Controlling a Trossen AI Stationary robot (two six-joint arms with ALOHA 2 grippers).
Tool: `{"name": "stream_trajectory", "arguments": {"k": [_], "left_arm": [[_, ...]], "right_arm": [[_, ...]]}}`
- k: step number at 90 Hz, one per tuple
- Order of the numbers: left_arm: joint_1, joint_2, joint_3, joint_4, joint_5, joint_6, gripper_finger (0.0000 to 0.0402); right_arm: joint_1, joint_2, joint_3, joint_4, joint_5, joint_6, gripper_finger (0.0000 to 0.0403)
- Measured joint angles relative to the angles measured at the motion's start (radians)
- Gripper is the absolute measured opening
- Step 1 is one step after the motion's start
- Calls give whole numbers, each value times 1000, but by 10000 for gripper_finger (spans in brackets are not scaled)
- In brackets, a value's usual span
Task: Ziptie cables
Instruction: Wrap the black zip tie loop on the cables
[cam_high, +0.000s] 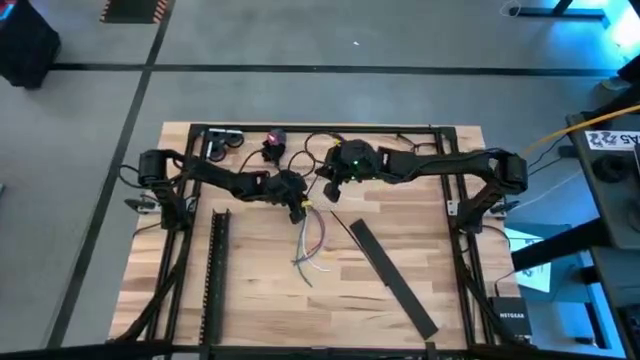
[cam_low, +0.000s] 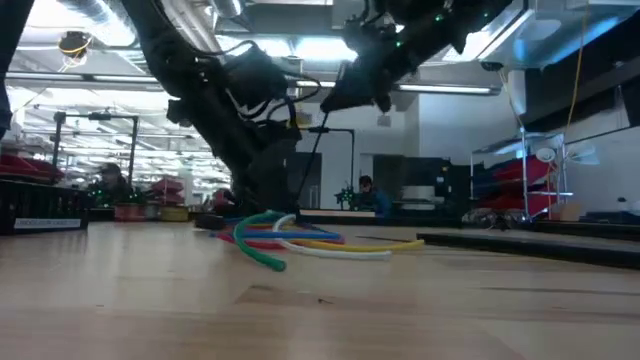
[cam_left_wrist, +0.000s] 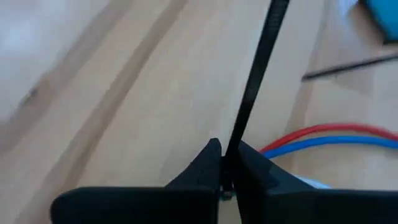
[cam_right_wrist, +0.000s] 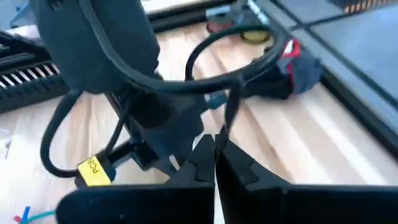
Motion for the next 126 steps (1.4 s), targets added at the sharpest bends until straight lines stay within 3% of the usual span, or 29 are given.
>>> {"name": "stream_trajectory", "arguments": {"k": [24, 33, 45, 63, 81, 105, 115, 126], "left_arm": [[-7, -2, -2, 24, 11, 27, 44], [10, -35, 32, -50, 59, 30, 71], [28, -141, 88, -199, 104, 83, 114], [62, -306, 138, -260, 96, 245, 153], [111, -341, 138, -239, 98, 263, 159], [145, -298, 138, -247, 190, 296, 146], [147, -297, 138, -273, 203, 313, 146], [156, -297, 139, -301, 214, 320, 145]], "right_arm": [[-18, -53, 2, -79, -9, -38, 0], [-18, -48, 5, -86, -17, -37, 0], [-20, -51, 13, -60, -16, -42, 0], [-21, -50, 11, -58, -55, -62, 0], [-20, -49, 10, -57, -81, -72, 0], [-19, -48, 9, -55, -53, -4, 3], [-36, -30, 9, -97, -16, 177, 29], [-63, 0, 8, -224, -65, 284, 95]]}}
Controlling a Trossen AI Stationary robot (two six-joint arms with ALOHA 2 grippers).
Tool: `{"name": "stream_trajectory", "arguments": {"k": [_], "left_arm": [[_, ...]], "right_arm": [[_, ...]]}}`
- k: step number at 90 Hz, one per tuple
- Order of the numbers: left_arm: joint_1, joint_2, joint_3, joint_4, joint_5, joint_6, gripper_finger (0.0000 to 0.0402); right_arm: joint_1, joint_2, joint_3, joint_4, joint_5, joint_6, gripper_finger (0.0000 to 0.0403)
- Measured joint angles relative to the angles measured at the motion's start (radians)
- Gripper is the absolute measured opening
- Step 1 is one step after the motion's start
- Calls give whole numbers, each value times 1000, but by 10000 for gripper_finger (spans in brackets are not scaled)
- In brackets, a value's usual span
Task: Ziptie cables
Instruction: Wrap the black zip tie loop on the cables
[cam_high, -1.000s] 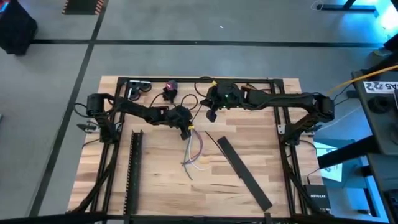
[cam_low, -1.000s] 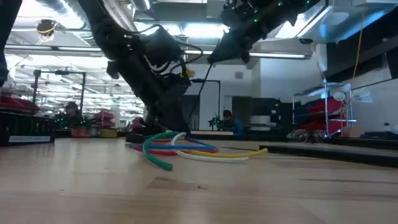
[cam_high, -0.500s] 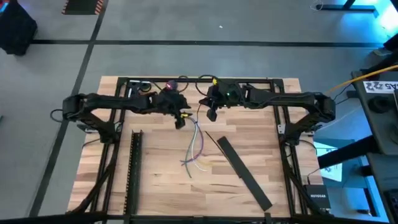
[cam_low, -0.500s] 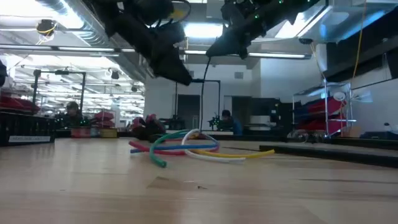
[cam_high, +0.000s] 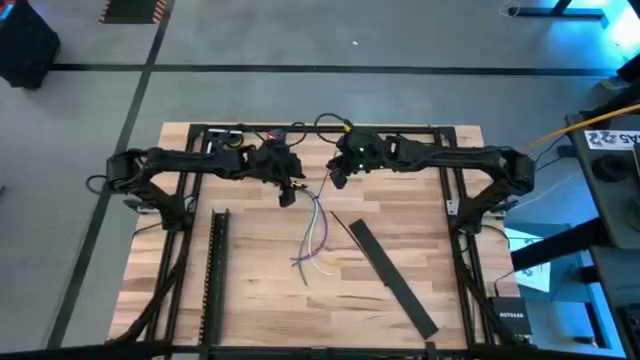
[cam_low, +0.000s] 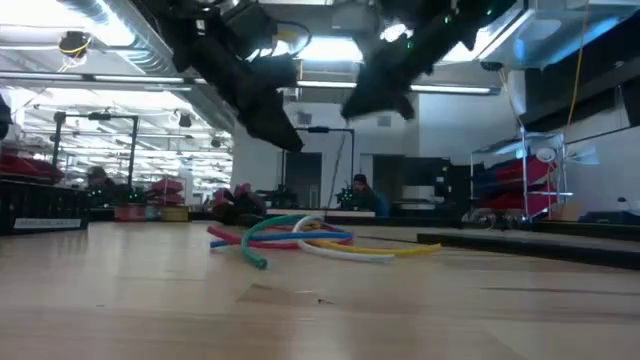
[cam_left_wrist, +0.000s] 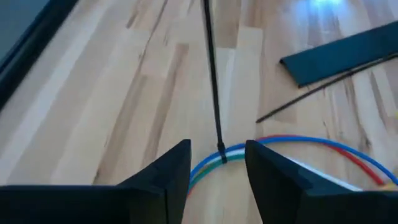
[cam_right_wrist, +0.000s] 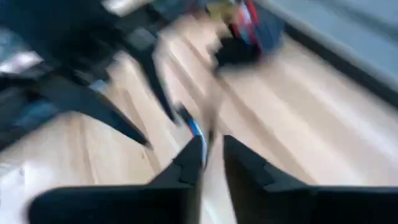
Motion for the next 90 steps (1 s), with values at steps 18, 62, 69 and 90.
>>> {"name": "stream_trajectory", "arguments": {"k": [18, 62, 69, 90], "left_arm": [[15, 12, -1, -99, 3, 83, 145], [13, 304, 3, 27, -81, 368, 145], [13, 306, 7, -25, -107, 295, 138], [8, 230, 7, -482, -123, -173, 70]], "right_arm": [[-8, -11, -1, -311, -168, 64, 197], [307, 16, -111, -182, 152, 176, 225], [335, 20, -111, -192, 153, 176, 225], [361, 20, -111, -195, 189, 106, 224]]}}
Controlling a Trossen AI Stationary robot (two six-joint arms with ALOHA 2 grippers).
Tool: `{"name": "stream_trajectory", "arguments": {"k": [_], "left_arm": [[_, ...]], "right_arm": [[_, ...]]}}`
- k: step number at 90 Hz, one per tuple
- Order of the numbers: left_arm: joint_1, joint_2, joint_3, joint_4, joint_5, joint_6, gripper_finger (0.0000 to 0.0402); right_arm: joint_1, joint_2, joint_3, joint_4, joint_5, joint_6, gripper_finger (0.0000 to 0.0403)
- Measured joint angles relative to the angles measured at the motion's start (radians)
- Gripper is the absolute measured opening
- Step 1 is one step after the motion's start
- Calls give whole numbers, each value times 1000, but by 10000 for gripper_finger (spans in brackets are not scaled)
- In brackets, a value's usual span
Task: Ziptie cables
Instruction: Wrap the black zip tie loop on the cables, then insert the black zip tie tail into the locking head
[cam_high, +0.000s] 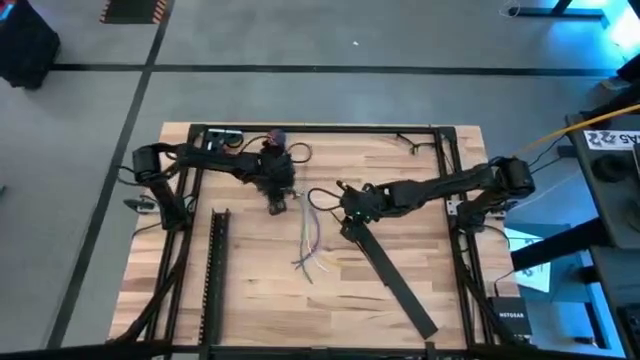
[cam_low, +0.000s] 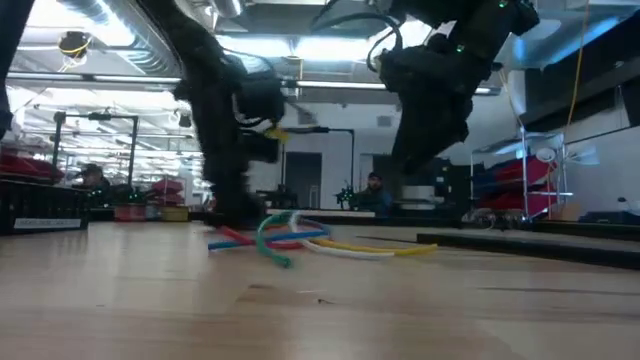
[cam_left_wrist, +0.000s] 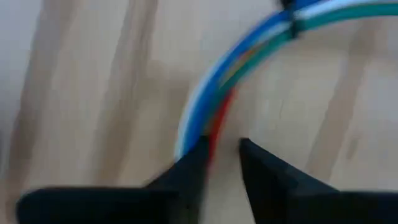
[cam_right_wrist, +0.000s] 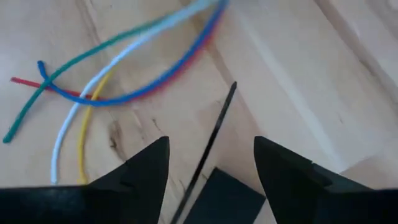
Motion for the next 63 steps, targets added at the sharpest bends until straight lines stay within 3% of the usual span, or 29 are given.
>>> {"name": "stream_trajectory", "arguments": {"k": [8, 19, 34, 51, 63], "left_arm": [[-22, -47, -6, -126, -1, -85, 54], [-47, -130, -9, -184, 26, -84, 49], [-28, -216, 27, -206, 20, -62, 85], [-12, -302, 106, -276, 26, -141, 145], [-28, -355, 117, -264, 28, -164, 165]], "right_arm": [[-2, 0, 0, 5, 12, -64, 224], [-7, 0, 1, 8, 53, -151, 225], [-18, -4, 8, -39, -11, -174, 235], [17, -10, -6, -294, -114, -19, 247], [79, -9, -117, -181, -130, 68, 248]]}}
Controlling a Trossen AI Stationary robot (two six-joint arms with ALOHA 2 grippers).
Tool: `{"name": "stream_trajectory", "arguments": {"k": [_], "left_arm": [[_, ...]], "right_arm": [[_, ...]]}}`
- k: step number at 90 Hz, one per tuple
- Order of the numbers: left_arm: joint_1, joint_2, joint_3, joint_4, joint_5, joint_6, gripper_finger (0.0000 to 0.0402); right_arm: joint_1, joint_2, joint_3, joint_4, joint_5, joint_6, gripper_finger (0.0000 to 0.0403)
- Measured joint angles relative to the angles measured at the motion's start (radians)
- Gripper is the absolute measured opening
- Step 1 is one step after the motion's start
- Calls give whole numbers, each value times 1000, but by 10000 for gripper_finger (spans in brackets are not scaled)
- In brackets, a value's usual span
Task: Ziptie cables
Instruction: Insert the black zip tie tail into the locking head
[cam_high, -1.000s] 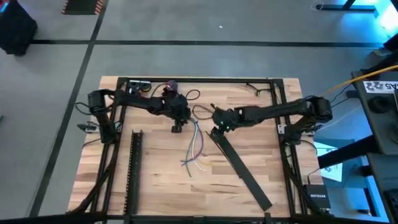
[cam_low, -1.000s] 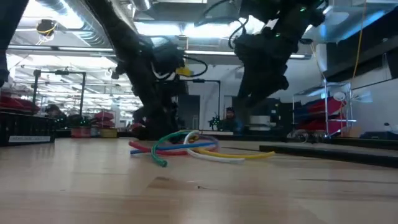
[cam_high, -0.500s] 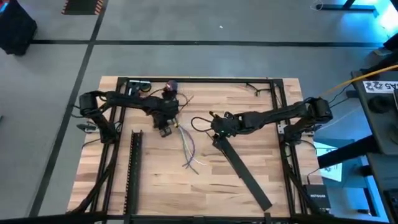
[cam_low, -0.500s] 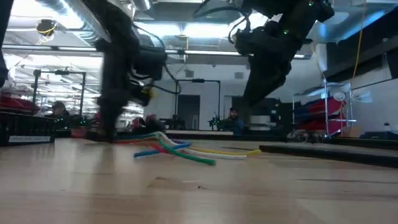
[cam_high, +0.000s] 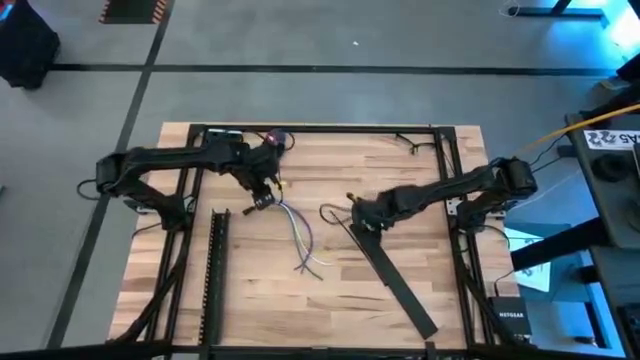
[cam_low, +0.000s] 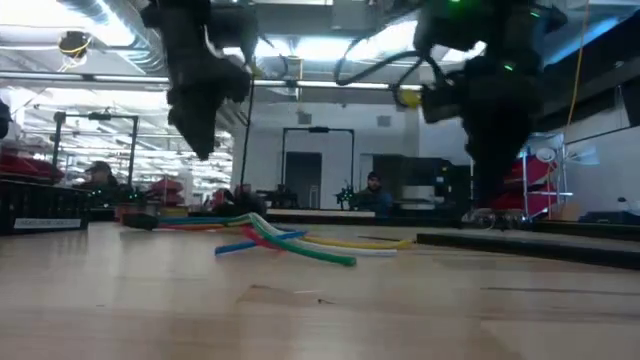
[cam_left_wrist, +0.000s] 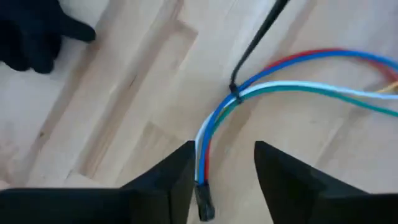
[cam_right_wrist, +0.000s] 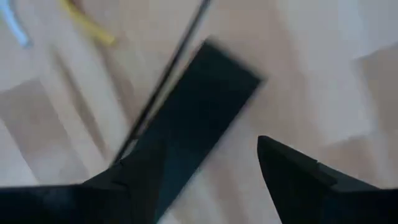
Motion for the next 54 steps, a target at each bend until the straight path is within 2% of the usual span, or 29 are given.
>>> {"name": "stream_trajectory", "arguments": {"k": [7, 15, 25, 36, 46, 54], "left_arm": [[-10, -11, 2, 12, 3, -3, 167], [-22, -11, 1, 18, 1, 22, 168], [-28, -10, 1, 51, 2, 70, 168], [-34, -10, 1, 88, 2, 112, 168], [-34, -10, 1, 98, 2, 164, 168], [-34, -10, 1, 102, 1, 203, 168]], "right_arm": [[16, 0, -46, 42, 5, 49, 248], [19, 0, -83, 58, 71, 60, 248], [-22, -2, -92, -13, 184, -13, 248], [-119, 0, -80, -167, 327, -92, 248], [-193, 1, -13, -259, 310, -113, 248], [-210, -8, 33, -245, 185, -110, 248]]}}
